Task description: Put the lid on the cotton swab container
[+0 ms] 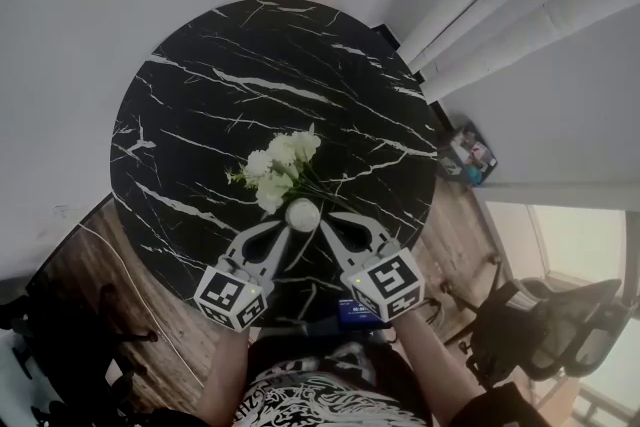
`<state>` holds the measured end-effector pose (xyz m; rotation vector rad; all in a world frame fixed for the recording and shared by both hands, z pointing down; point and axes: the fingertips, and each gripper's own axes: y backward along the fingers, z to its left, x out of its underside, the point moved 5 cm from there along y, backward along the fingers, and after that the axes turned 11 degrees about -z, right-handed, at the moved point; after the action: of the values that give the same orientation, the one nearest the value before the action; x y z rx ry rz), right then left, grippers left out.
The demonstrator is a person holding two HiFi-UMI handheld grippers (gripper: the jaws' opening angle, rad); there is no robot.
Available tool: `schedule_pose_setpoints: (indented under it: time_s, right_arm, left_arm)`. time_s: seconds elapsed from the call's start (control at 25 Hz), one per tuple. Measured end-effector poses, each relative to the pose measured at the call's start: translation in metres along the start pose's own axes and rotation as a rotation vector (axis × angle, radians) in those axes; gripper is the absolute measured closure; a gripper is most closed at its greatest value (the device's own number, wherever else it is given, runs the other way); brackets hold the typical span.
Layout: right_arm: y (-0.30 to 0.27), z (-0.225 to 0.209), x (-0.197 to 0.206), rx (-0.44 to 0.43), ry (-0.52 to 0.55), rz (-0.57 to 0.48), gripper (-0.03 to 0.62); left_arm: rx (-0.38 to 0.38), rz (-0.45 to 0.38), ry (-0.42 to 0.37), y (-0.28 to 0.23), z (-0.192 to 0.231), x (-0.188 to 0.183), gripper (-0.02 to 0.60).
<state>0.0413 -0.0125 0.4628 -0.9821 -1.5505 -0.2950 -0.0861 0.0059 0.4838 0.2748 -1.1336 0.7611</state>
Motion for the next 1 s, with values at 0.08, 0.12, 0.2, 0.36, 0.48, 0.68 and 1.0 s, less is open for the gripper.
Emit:
schedule_pose_setpoints:
  time_s: [0.08, 0.12, 0.2, 0.36, 0.48, 0.68, 1.0]
  right_arm:
    - [-0.001, 0.001, -0.002, -0.004, -0.004, -0.001, 0.576]
    - [-0.002, 0.001, -0.002, -0.007, -0.004, -0.002, 0.576]
    - [-0.003, 0.001, -0.003, -0.011, -0.005, -0.004, 0.576]
    - [-0.004, 0.001, -0.001, -0.019, -0.008, -0.002, 0.576]
    - [-0.007, 0.004, -0.002, -0.033, 0.001, -0.007, 0.576]
    - [-0.011, 0.006, 0.0, -0.051, 0.015, 0.003, 0.576]
    - [-0.013, 0.006, 0.007, -0.055, 0.012, 0.021, 0.576]
  left_arm:
    - [0.0, 0.001, 0.003, 0.0, 0.0, 0.001, 0.566]
    - [-0.001, 0.002, 0.003, -0.001, 0.0, 0.001, 0.566]
    - [-0.005, 0.001, -0.004, -0.001, 0.001, 0.001, 0.566]
    - [-0.007, 0.005, -0.004, -0.001, 0.001, 0.002, 0.566]
    - [-0.003, 0.011, -0.003, -0.002, 0.0, 0.004, 0.566]
    - [0.001, 0.021, 0.003, -0.002, 0.0, 0.006, 0.566]
    - [0.004, 0.04, 0.015, -0.003, 0.001, 0.01, 0.566]
